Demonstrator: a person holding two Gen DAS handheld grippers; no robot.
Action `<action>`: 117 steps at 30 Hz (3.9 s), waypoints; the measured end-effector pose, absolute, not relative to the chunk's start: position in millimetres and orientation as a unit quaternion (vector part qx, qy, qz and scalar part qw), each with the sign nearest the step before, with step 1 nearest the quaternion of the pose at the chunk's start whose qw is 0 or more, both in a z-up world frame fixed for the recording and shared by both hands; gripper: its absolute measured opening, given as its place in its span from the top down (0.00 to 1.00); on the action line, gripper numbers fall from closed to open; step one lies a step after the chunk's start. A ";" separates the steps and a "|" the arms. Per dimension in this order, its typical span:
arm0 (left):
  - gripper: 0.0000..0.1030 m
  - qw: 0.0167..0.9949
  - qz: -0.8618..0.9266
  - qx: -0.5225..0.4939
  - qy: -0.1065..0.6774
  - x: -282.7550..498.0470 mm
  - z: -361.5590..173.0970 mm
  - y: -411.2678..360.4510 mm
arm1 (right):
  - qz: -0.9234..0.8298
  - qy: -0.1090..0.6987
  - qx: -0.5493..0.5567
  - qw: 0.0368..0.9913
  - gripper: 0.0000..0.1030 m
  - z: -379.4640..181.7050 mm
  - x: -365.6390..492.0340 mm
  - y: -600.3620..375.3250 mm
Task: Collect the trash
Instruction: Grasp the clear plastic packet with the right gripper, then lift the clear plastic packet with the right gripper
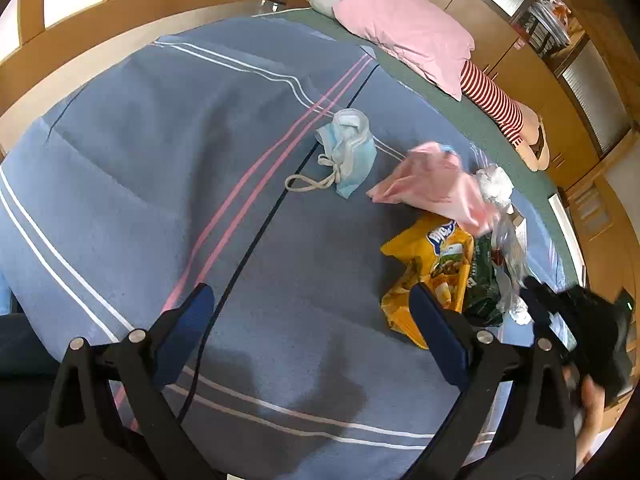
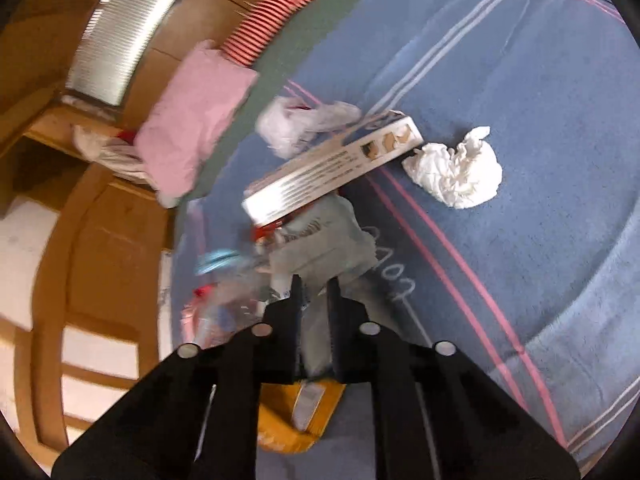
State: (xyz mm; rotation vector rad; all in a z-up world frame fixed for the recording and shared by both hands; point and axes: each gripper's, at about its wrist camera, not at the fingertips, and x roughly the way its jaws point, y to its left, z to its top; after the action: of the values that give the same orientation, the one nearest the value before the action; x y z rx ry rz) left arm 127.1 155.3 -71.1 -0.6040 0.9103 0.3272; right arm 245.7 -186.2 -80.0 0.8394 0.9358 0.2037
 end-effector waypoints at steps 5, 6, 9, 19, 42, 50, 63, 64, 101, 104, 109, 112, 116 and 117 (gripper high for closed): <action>0.05 0.843 0.156 -0.286 0.427 120.6 -68.7 157.5 | 0.130 0.412 0.421 0.797 0.95 -63.2 200.3 -200.9; 0.05 0.844 0.157 -0.287 0.425 119.0 -67.8 158.0 | 0.133 0.406 0.431 0.795 0.95 -60.5 188.0 -205.9; 0.05 0.846 0.158 -0.285 0.422 117.0 -66.7 157.7 | 0.132 0.388 0.440 0.799 0.95 -54.4 161.3 -217.1; 0.05 0.852 0.157 -0.274 0.418 115.6 -63.9 156.5 | 0.078 0.412 0.349 0.838 0.95 -43.9 137.6 -216.6; 0.05 0.850 0.159 -0.268 0.424 117.5 -67.0 156.9 | 0.058 0.377 0.248 0.891 0.95 -5.6 120.8 -209.5; 0.05 0.840 0.164 -0.284 0.432 117.2 -72.9 162.8 | 0.065 0.444 0.236 0.862 0.95 -42.4 127.7 -206.3; 0.05 0.840 0.169 -0.273 0.438 117.7 -74.2 158.4 | 0.070 0.480 0.225 0.845 0.77 -66.8 132.7 -200.1; 0.05 0.840 0.169 -0.272 0.438 118.1 -74.3 157.7 | 0.070 0.482 0.227 0.844 0.60 -69.5 134.7 -199.1; 0.05 0.838 0.171 -0.264 0.446 121.0 -76.8 154.6 | 0.058 0.523 0.034 0.850 0.12 -99.3 178.9 -133.0; 0.05 0.837 0.170 -0.265 0.447 121.3 -77.7 154.3 | 0.051 0.517 0.005 0.854 0.12 -102.0 178.1 -124.9; 0.05 0.837 0.169 -0.263 0.448 122.2 -78.0 153.3 | 0.049 0.513 -0.018 0.857 0.37 -101.4 175.2 -120.0; 0.05 0.835 0.167 -0.268 0.450 122.8 -79.1 153.8 | 0.065 0.514 0.007 0.855 0.56 -100.8 175.7 -127.2; 0.05 0.831 0.164 -0.280 0.452 122.4 -80.9 156.1 | 0.076 0.503 0.039 0.860 0.74 -92.3 169.0 -134.3; 0.05 0.831 0.162 -0.283 0.451 122.4 -81.1 156.3 | 0.077 0.500 0.046 0.861 0.76 -89.2 165.9 -137.4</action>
State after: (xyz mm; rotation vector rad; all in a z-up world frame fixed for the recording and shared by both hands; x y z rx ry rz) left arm 122.4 156.3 -81.1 -0.6013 0.9567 0.3435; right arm 165.9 -137.4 -89.2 0.0973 1.0484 0.1624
